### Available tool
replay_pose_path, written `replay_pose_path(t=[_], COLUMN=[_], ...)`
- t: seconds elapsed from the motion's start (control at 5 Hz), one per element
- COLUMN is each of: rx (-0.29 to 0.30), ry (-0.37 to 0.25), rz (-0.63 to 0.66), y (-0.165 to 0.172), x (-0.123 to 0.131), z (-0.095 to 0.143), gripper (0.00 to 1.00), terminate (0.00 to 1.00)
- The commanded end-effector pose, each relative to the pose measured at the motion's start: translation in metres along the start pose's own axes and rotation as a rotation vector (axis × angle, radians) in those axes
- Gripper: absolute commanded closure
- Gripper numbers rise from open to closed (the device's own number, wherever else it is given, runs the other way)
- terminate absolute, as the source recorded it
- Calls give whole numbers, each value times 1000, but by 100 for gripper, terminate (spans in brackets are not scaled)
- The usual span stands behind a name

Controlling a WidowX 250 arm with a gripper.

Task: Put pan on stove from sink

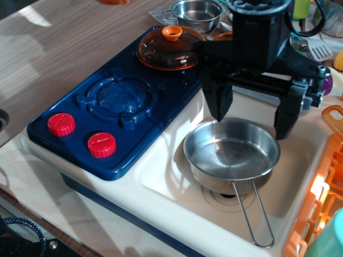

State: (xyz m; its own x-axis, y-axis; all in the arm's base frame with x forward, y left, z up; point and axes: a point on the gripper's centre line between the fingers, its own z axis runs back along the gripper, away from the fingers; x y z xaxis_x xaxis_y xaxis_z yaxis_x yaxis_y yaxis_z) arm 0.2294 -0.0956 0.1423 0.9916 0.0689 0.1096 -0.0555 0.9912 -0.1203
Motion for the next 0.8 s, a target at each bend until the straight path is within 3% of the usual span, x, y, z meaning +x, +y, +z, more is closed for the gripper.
replay_pose_path(t=[0.0,0.2,0.4,0.6], rx=[0,45,22,46], ry=[0,-58,-74,-76], rz=[0,155,163,254], y=[0,-2,1,-1], x=[0,2,4,2], z=[0,-2,-4,0], gripper=[0,0,0,0], terminate=[0,0,0,0])
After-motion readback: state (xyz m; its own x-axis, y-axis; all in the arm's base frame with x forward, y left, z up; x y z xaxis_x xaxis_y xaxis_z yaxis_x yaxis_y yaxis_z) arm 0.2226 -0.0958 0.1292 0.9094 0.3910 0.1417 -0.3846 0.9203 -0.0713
